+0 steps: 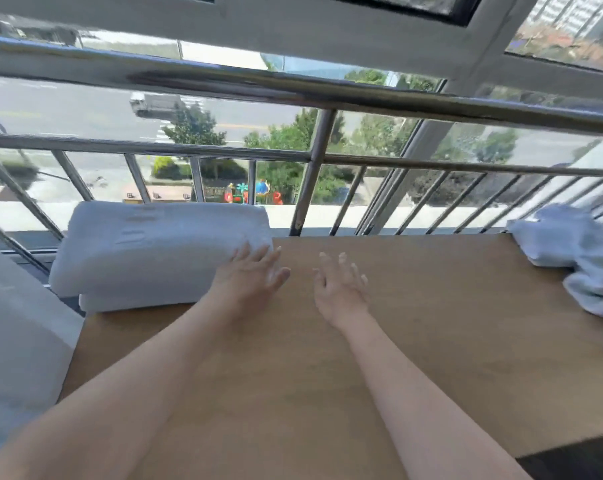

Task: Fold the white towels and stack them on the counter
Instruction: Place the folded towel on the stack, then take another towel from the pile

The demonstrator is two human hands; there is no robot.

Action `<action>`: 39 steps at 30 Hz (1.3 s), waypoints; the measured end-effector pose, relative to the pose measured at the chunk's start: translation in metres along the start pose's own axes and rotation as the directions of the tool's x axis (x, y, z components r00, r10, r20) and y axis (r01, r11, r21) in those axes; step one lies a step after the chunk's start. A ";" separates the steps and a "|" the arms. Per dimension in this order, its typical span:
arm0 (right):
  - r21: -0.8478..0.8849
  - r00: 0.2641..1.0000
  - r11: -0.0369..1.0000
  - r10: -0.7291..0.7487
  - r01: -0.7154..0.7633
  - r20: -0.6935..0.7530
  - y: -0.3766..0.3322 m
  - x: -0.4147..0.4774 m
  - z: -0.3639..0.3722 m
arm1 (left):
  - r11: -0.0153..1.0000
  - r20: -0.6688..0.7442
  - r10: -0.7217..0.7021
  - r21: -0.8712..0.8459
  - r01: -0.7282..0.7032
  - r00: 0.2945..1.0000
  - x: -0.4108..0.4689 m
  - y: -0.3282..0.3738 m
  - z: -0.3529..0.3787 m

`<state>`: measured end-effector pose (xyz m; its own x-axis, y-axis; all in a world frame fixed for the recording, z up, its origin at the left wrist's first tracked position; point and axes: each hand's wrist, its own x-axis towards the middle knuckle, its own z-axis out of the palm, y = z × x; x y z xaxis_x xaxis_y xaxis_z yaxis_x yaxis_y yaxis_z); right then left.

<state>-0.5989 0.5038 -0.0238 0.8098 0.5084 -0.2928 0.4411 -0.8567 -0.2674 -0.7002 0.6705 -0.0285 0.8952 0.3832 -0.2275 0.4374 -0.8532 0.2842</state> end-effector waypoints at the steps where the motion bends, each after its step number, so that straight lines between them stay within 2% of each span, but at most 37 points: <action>1: 0.004 1.000 1.000 -0.002 0.002 -0.026 0.016 -0.009 -0.006 | 1.000 -0.004 0.011 -0.028 -0.011 1.000 -0.004 0.022 0.004; 5: 0.019 0.992 1.000 0.026 -0.024 -0.122 0.100 -0.050 -0.037 | 0.997 -0.036 0.077 -0.015 -0.078 0.996 -0.023 0.119 0.025; 12: 0.067 0.977 0.992 0.116 -0.106 -0.178 0.273 -0.113 -0.086 | 0.985 -0.084 0.170 0.016 -0.169 0.982 -0.034 0.298 0.064; 17: 0.131 0.970 0.981 0.166 -0.144 -0.175 0.367 -0.138 -0.117 | 0.970 -0.122 0.244 0.026 -0.242 0.962 -0.032 0.399 0.081; 27: 0.154 0.956 0.973 0.202 -0.171 -0.211 0.487 -0.106 -0.166 | 0.944 -0.121 0.328 0.070 -0.322 0.937 0.041 0.528 0.103; 35: 0.160 0.943 0.953 0.284 -0.258 -0.172 0.598 -0.051 -0.190 | 0.927 -0.023 0.375 0.028 -0.374 0.927 0.138 0.634 0.150; 39: 0.165 0.931 0.947 0.305 -0.275 -0.198 0.644 -0.032 -0.208 | 0.906 0.001 0.422 0.029 -0.422 0.907 0.171 0.680 0.159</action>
<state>-0.2602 -0.0819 0.0040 0.9656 0.1947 -0.1725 0.1311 -0.9370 -0.3238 -0.2634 0.0996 -0.0224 0.9961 -0.0129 -0.0873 0.0164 -0.9452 0.3262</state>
